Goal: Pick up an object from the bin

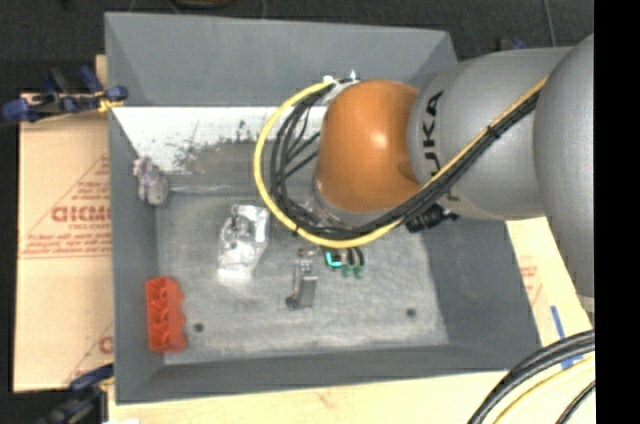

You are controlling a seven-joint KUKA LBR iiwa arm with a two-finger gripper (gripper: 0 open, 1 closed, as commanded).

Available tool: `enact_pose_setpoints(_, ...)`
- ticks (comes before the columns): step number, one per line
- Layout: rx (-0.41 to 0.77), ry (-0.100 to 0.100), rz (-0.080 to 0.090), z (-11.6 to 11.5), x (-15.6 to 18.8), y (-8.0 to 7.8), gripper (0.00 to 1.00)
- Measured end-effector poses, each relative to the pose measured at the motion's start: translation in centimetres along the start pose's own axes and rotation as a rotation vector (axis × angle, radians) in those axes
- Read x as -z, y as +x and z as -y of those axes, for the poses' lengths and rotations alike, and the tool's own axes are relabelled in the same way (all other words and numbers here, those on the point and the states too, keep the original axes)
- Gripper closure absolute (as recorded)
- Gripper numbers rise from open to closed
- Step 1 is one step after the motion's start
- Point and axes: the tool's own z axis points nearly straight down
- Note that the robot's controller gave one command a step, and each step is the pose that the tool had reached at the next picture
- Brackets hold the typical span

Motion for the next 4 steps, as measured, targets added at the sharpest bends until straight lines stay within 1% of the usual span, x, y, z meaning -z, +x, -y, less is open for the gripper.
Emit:
enact_pose_setpoints(1, 0.347, 0.001, 0.008, -1.6, -6.5, -5.2, 0.0)
enact_pose_setpoints(2, 0.613, 0.002, 0.015, -4.9, -4.3, -8.5, 0.0)
enact_pose_setpoints(3, 0.967, 0.003, 0.018, -8.4, -4.5, -8.2, 0.0)
enact_pose_setpoints(4, 1.354, 0.005, 0.014, -9.9, -6.7, -8.5, 0.0)
